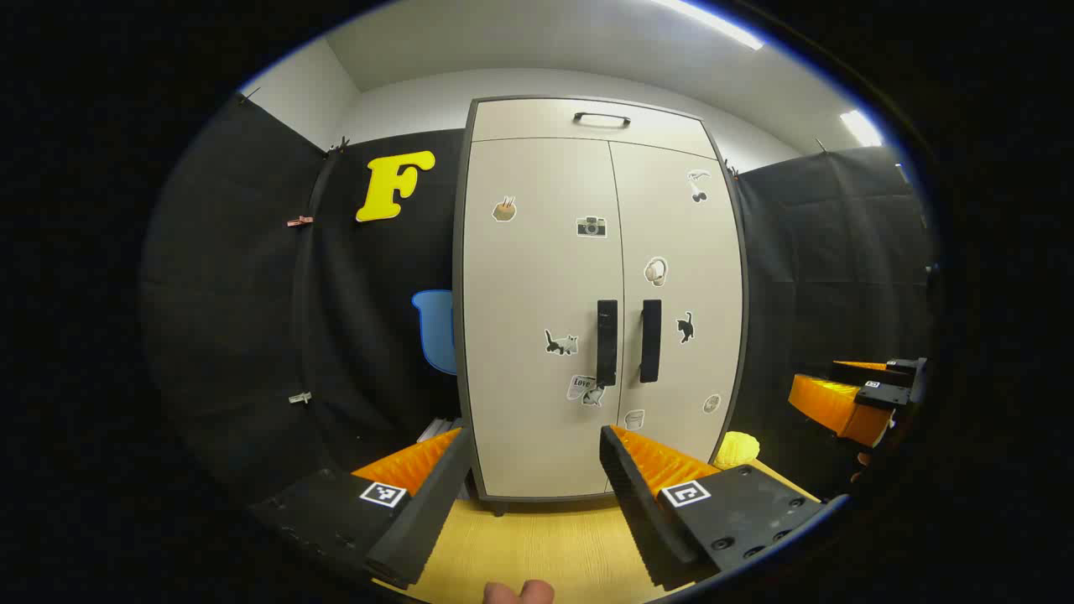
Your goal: Open the right door of the double-door shoe cabinet with the right hand, and open the left door with the left hand.
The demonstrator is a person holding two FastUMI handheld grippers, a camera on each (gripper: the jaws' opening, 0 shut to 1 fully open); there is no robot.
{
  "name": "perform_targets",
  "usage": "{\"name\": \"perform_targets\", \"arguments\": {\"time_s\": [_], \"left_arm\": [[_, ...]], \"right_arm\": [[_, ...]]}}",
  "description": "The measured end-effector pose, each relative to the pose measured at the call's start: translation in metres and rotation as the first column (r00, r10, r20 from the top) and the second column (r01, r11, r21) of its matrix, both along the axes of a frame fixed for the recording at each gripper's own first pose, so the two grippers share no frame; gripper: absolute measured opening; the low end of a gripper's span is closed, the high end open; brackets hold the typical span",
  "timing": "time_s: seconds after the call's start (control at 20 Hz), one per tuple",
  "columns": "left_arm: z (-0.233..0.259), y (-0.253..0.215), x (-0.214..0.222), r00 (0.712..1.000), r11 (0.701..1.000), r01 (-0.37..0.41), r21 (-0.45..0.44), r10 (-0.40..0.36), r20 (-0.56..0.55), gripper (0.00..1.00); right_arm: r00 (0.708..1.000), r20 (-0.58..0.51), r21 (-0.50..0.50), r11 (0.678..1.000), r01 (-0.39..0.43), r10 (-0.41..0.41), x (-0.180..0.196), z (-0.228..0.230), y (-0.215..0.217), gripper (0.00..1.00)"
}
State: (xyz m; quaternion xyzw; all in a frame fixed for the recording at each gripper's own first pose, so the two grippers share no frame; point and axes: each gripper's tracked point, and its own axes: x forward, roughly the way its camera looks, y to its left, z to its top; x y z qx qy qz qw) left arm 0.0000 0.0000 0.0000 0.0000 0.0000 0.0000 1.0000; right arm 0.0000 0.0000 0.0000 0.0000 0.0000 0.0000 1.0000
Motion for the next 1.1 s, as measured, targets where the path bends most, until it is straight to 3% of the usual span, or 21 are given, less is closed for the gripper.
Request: {"name": "perform_targets", "arguments": {"time_s": [1.1], "left_arm": [[-0.009, -0.001, -0.002, 1.000, 1.000, -0.004, 0.024, 0.004, -0.006, 0.95]], "right_arm": [[0.999, -0.049, 0.005, 1.000, -0.011, 0.012, 0.009, -0.011, 0.002, 0.98]]}}
